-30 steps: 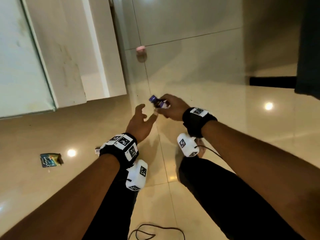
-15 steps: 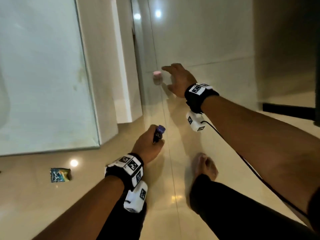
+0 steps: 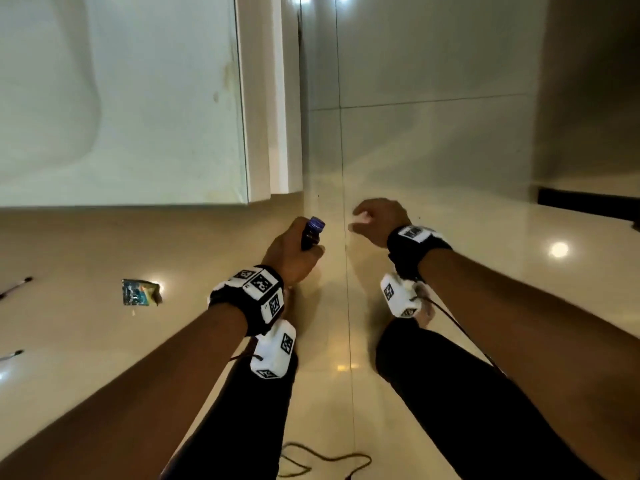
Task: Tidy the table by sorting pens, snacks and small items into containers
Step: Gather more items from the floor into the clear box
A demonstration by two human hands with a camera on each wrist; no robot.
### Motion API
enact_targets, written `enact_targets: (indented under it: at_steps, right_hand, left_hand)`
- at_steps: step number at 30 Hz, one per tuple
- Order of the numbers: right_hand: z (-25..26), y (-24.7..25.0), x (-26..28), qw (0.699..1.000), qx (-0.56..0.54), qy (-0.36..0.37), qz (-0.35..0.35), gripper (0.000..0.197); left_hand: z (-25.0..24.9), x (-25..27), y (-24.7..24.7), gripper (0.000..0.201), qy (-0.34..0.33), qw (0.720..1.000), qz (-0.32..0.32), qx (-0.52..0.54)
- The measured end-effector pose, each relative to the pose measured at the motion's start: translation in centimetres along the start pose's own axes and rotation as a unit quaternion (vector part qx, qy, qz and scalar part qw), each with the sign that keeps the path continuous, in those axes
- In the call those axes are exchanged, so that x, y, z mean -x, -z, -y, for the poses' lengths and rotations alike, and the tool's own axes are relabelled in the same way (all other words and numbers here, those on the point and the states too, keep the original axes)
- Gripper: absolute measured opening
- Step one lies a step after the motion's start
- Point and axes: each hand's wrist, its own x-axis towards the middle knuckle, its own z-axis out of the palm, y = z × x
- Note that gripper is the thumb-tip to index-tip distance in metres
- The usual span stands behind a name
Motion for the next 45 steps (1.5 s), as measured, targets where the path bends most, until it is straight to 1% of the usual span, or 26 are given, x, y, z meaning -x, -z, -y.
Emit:
enact_targets:
  at_steps: [2,4,6,8,10,12,15,17,19,21,22,24,26,29,31,33,35,37,40,43,45]
  right_hand:
    - [-1.8,0.4,5.2,0.997,-0.053,-0.049,0.002,0.030]
    - [-2.3,1.5,9.6,0.990,-0.109,-0.089,0.003,0.028]
    - [-2.1,3.0,13.8,0.973,-0.196,-0.124,-0.021,0.029]
    - [-0.6,5.2,17.6,0.950,-0.272,-0.143,-0.055,0.030]
    - [2.2,7.9,20.8,0.934,-0.317,-0.134,-0.098,0.030]
    - [6.1,10.8,23.0,0.930,-0.334,-0.096,-0.121,0.033]
    - [12.8,14.7,24.6,0.945,-0.294,-0.024,-0.143,0.038]
    - [18.2,17.1,24.8,0.951,-0.265,0.037,-0.154,0.035]
    - [23.7,18.9,24.6,0.950,-0.247,0.089,-0.168,0.030]
    - [28.9,20.5,24.2,0.946,-0.229,0.137,-0.183,0.024]
    - [31.8,20.9,23.9,0.946,-0.214,0.158,-0.186,0.023]
    - [36.7,21.4,23.1,0.946,-0.175,0.195,-0.191,0.027]
    - [40.6,21.7,22.3,0.951,-0.120,0.219,-0.181,0.032]
    - [46.0,20.6,20.2,0.966,0.012,0.227,-0.125,0.036]
    - [48.2,20.1,18.4,0.961,0.097,0.242,-0.097,0.033]
    - [50.0,19.7,16.3,0.946,0.194,0.251,-0.073,0.030]
    - [51.0,19.6,14.5,0.932,0.268,0.239,-0.044,0.030]
    - [51.4,19.4,12.9,0.923,0.314,0.224,-0.014,0.030]
    - [51.2,18.7,11.9,0.911,0.356,0.207,0.022,0.033]
    - [50.3,18.6,11.3,0.903,0.361,0.227,0.053,0.037]
    - [50.2,19.1,11.0,0.906,0.348,0.223,0.090,0.040]
  left_hand:
    - [-1.2,2.7,-0.1,0.030,-0.004,1.000,0.002,0.017]
    - [-2.7,5.5,0.6,0.028,-0.015,1.000,0.002,0.020]
    - [-4.3,8.4,1.3,0.027,-0.024,1.000,0.006,0.017]
    - [-6.1,11.7,2.9,0.027,-0.039,0.999,0.001,0.018]
    - [-7.8,15.1,4.8,0.031,-0.060,0.998,0.001,0.024]
    - [-9.1,18.3,7.4,0.033,-0.098,0.995,0.000,0.029]
    - [-9.8,22.2,11.3,0.029,-0.156,0.987,-0.011,0.030]
    - [-9.2,24.3,14.2,0.028,-0.178,0.982,-0.031,0.048]
    - [-8.2,25.8,17.0,0.028,-0.181,0.978,-0.056,0.083]
    - [-7.3,26.7,19.6,0.027,-0.180,0.972,-0.094,0.115]
    - [-6.5,27.3,21.3,0.027,-0.179,0.968,-0.114,0.131]
    - [-5.0,28.1,24.1,0.027,-0.173,0.961,-0.144,0.161]
    - [-3.9,28.5,26.3,0.026,-0.167,0.954,-0.168,0.182]
    - [-1.8,28.5,29.7,0.027,-0.150,0.948,-0.200,0.194]
    - [-1.3,28.2,31.2,0.030,-0.150,0.947,-0.210,0.193]
    - [-0.9,27.8,32.6,0.029,-0.145,0.943,-0.218,0.204]
    - [-0.9,27.3,33.6,0.027,-0.137,0.939,-0.230,0.216]
    - [-1.1,26.8,34.4,0.026,-0.132,0.934,-0.245,0.226]
    - [-1.7,26.3,35.2,0.023,-0.122,0.924,-0.267,0.246]
    - [-3.0,25.9,35.5,0.021,-0.107,0.911,-0.274,0.288]
    - [-3.7,25.3,35.5,0.022,-0.105,0.909,-0.273,0.297]
